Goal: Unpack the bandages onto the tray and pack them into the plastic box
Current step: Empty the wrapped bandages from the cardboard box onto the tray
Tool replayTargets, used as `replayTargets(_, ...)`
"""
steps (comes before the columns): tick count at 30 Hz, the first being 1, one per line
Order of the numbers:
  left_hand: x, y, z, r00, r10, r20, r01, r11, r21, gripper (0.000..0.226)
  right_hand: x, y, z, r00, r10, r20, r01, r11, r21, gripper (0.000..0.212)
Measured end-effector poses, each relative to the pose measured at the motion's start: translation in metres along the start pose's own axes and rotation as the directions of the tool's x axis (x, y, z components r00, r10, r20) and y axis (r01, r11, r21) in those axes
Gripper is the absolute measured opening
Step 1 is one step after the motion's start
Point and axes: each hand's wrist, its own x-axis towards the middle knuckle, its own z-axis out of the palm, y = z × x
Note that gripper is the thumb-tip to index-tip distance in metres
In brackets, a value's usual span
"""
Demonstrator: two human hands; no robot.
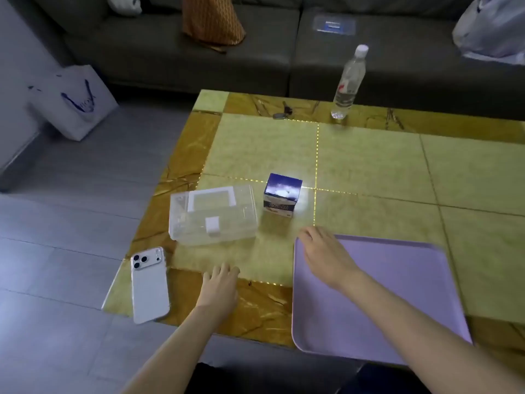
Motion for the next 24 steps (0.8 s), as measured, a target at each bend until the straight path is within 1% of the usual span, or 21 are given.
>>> replayTargets(1,0.007,-0.001,0.007,0.999,0.000,-0.034,0.001,1.000,0.026,0.044,0.008,0.000,0.011,0.999,-0.001,-0.054,0.001,1.000,-0.004,0.062)
replayTargets(2,0.013,-0.003,0.014,0.991,-0.008,-0.130,0.006,1.000,-0.017,0.046,0.015,-0.001,0.017,0.996,0.009,-0.090,-0.009,1.000,0.004,0.068)
replayTargets(3,0.022,-0.004,0.025,0.979,0.017,-0.205,-0.020,1.000,-0.010,0.048,0.022,-0.001,0.024,0.995,0.027,-0.099,-0.026,1.000,0.018,0.070)
replayTargets(4,0.030,-0.004,0.029,0.962,0.039,-0.271,-0.027,0.999,0.048,0.050,0.032,-0.001,0.027,0.991,0.046,-0.128,-0.043,0.999,0.025,0.069)
replayTargets(5,0.039,-0.006,0.036,0.946,0.053,-0.320,-0.034,0.997,0.067,0.051,0.040,0.000,0.033,0.988,0.066,-0.137,-0.061,0.997,0.045,0.067)
replayTargets(8,0.058,-0.004,0.041,0.894,0.058,-0.445,-0.025,0.997,0.078,0.052,0.059,0.007,0.044,0.976,0.141,-0.163,-0.137,0.990,0.037,0.068)
replayTargets(10,0.069,-0.002,0.042,0.874,0.032,-0.485,-0.002,0.998,0.063,0.049,0.071,0.012,0.049,0.975,0.172,-0.138,-0.169,0.985,0.033,0.066)
replayTargets(12,0.077,0.001,0.042,0.855,0.003,-0.519,0.016,0.999,0.033,0.042,0.078,0.015,0.054,0.975,0.172,-0.141,-0.164,0.984,0.067,0.056)
replayTargets(14,0.084,0.003,0.043,0.835,-0.005,-0.550,0.014,1.000,0.011,0.039,0.084,0.016,0.058,0.968,0.183,-0.173,-0.153,0.973,0.173,0.043)
replayTargets(16,0.088,0.005,0.044,0.815,-0.001,-0.580,0.010,1.000,0.013,0.038,0.091,0.020,0.058,0.962,0.201,-0.183,-0.142,0.946,0.292,0.037)
replayTargets(18,0.091,0.005,0.045,0.806,0.001,-0.591,0.007,1.000,0.011,0.037,0.099,0.026,0.056,0.961,0.224,-0.163,-0.154,0.921,0.358,0.040)
replayTargets(19,0.092,0.005,0.047,0.803,-0.001,-0.596,0.010,1.000,0.012,0.037,0.101,0.030,0.054,0.960,0.230,-0.157,-0.160,0.917,0.364,0.044)
replayTargets(21,0.091,0.004,0.048,0.800,-0.003,-0.600,0.020,1.000,0.021,0.036,0.103,0.036,0.052,0.959,0.239,-0.152,-0.171,0.916,0.362,0.051)
replayTargets(24,0.087,0.007,0.048,0.811,-0.007,-0.586,0.034,0.999,0.034,0.033,0.107,0.042,0.043,0.952,0.284,-0.114,-0.232,0.913,0.336,0.064)
